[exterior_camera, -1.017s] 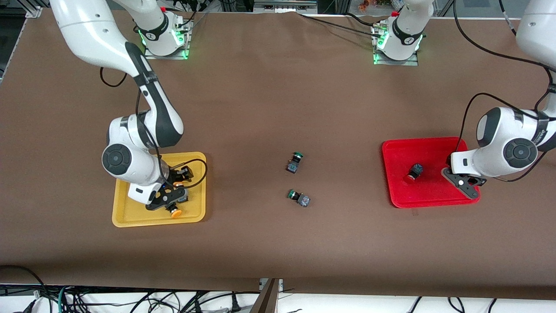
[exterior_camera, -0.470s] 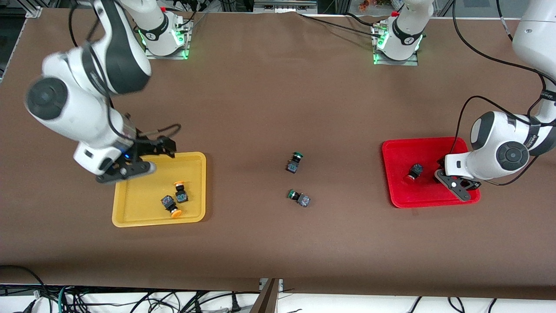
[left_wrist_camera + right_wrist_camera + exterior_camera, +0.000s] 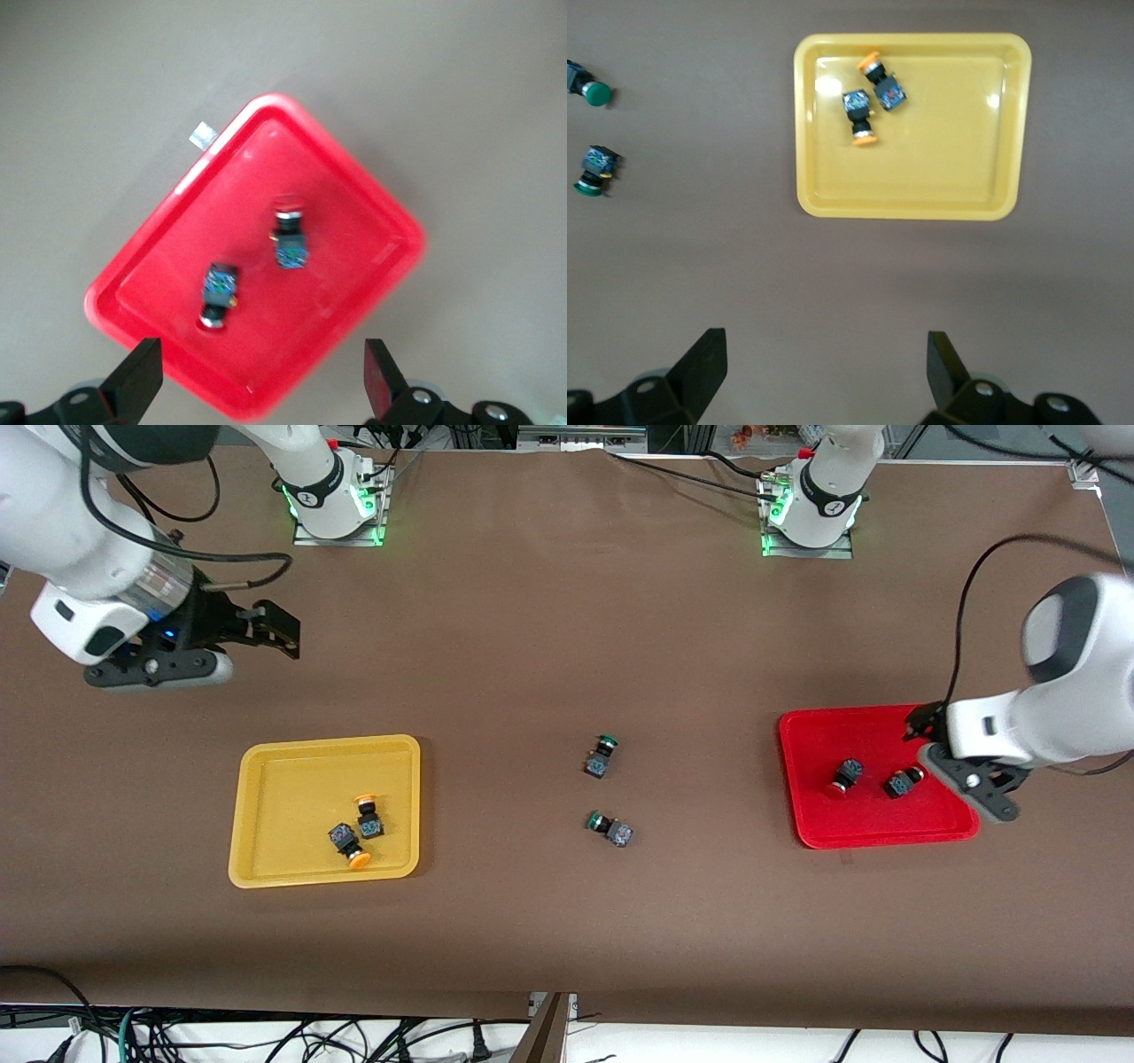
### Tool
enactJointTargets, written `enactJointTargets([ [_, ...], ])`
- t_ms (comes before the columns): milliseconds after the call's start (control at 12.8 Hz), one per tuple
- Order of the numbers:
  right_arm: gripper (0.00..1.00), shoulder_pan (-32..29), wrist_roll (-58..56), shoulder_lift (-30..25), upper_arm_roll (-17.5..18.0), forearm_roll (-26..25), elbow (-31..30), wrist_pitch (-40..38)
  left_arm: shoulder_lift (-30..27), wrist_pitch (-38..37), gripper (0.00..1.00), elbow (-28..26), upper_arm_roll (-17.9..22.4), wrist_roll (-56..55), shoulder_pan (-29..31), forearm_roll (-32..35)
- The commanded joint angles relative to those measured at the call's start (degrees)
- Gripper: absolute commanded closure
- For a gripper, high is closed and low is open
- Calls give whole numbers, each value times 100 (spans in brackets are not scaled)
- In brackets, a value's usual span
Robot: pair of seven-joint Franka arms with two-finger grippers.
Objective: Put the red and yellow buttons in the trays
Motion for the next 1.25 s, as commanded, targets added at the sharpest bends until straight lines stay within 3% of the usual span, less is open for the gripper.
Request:
enactJointTargets([
  [0, 0, -8, 33, -545, 14, -162, -830, 392, 177, -1044, 0, 1211, 5, -184, -306, -136],
  [78, 0, -17, 33, -415, 14, -163, -655, 383, 133, -1186, 0, 1301, 22, -412, -376, -154],
  [157, 0, -26, 24, -361, 14, -163, -523, 374, -6, -1170, 0, 1320, 222, -632, -829, -110],
  [235, 0, -35, 24, -326, 14, -163, -452, 383, -216, -1161, 0, 1320, 999, -1017, -1408, -136],
  [313, 0, -35, 15, -317, 14, -171, -416, 374, -453, -1117, 0, 1241, 1468, -1664, -1814, -197],
  [391, 0, -43, -2, -317, 14, -171, -416, 366, -586, -873, 0, 1206, 1594, -2341, -1905, -328],
  [470, 0, -61, -11, -317, 6, -171, -407, 374, -814, -601, 0, 936, 2022, -2939, -2158, -547],
  [626, 0, -70, -20, -317, 6, -180, -398, 374, -1542, 92, 0, -176, 3181, -3366, -2748, -1354],
  [783, 0, -61, -29, -317, 6, -224, -390, 374, -2376, 849, 0, -1496, 3693, -3402, -3099, -1464],
  [1174, 0, -61, -37, -325, 6, -233, -398, 366, -2565, 589, 0, -1555, 3784, -3428, -3286, -1437],
])
